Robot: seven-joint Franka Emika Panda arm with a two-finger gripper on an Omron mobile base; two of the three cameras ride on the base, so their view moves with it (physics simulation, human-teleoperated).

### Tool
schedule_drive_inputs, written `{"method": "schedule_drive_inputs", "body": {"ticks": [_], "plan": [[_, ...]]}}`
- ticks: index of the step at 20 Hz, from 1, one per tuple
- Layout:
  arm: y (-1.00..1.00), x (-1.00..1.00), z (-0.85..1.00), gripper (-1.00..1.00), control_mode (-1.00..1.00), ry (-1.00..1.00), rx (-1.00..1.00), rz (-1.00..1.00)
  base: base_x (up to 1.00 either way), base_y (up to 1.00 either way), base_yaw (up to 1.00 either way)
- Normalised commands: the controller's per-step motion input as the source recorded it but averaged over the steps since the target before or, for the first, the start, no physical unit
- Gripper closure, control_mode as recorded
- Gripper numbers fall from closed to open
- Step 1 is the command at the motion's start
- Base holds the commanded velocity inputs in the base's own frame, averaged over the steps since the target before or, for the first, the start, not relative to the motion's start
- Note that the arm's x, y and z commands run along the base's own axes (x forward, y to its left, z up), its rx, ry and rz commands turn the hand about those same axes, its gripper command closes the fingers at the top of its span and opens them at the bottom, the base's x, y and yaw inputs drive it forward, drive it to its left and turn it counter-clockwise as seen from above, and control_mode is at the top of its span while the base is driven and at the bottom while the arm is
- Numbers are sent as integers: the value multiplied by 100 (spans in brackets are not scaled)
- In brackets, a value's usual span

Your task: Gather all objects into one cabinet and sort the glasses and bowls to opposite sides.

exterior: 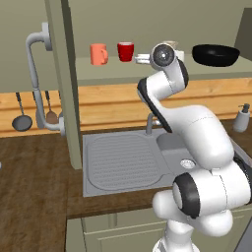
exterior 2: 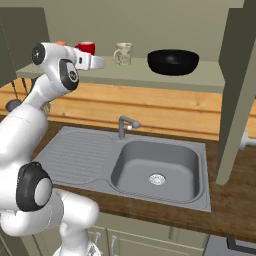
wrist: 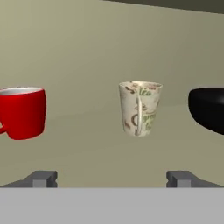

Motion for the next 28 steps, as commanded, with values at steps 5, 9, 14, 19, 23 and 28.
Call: {"method": "schedule_drive_inputs", "body": {"ticks": [5, 9, 14, 19, 23, 28], "plan": [[-56, -8, 10, -100, -100, 10, 1, -17, 0, 0, 0], [-49, -2, 7, -100, -100, 5, 5, -9, 0, 0, 0], [-12, 3, 0, -100, -100, 0, 5, 0, 0, 0, 0], [0, 26, 0, -100, -100, 0, 2, 0, 0, 0, 0], [0, 23, 0, -100, -100, 0, 0, 0, 0, 0, 0], [0, 13, 0, -100, -100, 0, 1, 0, 0, 0, 0]]}}
